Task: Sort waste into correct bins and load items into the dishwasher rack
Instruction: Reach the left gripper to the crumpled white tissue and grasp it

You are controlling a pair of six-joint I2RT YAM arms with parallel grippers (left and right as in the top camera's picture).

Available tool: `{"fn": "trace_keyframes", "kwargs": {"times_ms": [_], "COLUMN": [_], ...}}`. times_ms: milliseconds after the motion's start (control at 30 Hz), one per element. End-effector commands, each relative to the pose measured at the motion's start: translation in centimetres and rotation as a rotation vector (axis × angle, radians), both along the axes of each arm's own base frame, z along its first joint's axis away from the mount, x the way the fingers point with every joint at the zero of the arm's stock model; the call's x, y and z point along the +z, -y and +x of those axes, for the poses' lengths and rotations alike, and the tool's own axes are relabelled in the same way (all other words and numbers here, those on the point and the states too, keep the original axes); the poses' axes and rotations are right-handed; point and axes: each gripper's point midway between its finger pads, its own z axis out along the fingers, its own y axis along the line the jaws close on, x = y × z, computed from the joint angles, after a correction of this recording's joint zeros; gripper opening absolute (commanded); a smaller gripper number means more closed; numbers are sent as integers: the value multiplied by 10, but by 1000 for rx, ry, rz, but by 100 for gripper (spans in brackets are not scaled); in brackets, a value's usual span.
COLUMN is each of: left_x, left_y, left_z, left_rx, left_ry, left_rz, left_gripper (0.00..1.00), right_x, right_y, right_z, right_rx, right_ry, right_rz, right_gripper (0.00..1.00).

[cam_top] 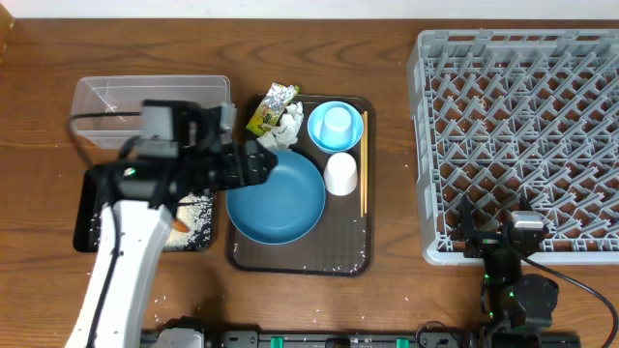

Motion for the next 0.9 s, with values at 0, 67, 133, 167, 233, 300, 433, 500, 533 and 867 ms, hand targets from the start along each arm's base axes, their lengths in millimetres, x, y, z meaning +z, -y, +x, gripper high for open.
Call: {"fn": "trace_keyframes", "kwargs": {"times_ms": [0,67,133,167,233,300,433,500,533,867], "left_x": [-14,-25,-36,-42,-53,-64,-84,-90,-90,-72], "left_y": [22,32,37,39,47,54,63,65,66,49], "left_z": [-5,-5,-7,-8,-13,-15,-17,-17,-15,26], "left_rx": [-82,-111,-129,-139,-168,-193,-222,-230,-230,-47], "left_ry": [-38,-61,-85,-100,-130,-152,-179,-179,-172,-67], "left_rz": [1,27,61,79,106,133,201,225,228,264], "left_gripper": [88,84,77,76,75,75,61,52,50,53], "right_x": [0,0,0,0,0,0,0,0,0,0], "right_y": [1,1,1,1,1,1,1,1,1,1], "right_z": [0,0,0,0,0,0,0,0,0,0], "right_rx": [-3,-3,-3,-3,-3,-3,-3,-3,-3,-3], "right_ry": [0,0,0,0,0,0,0,0,0,0], "right_rz": [3,3,3,3,3,3,3,4,3,4], "right_gripper": [99,99,99,99,99,99,99,99,99,99]}}
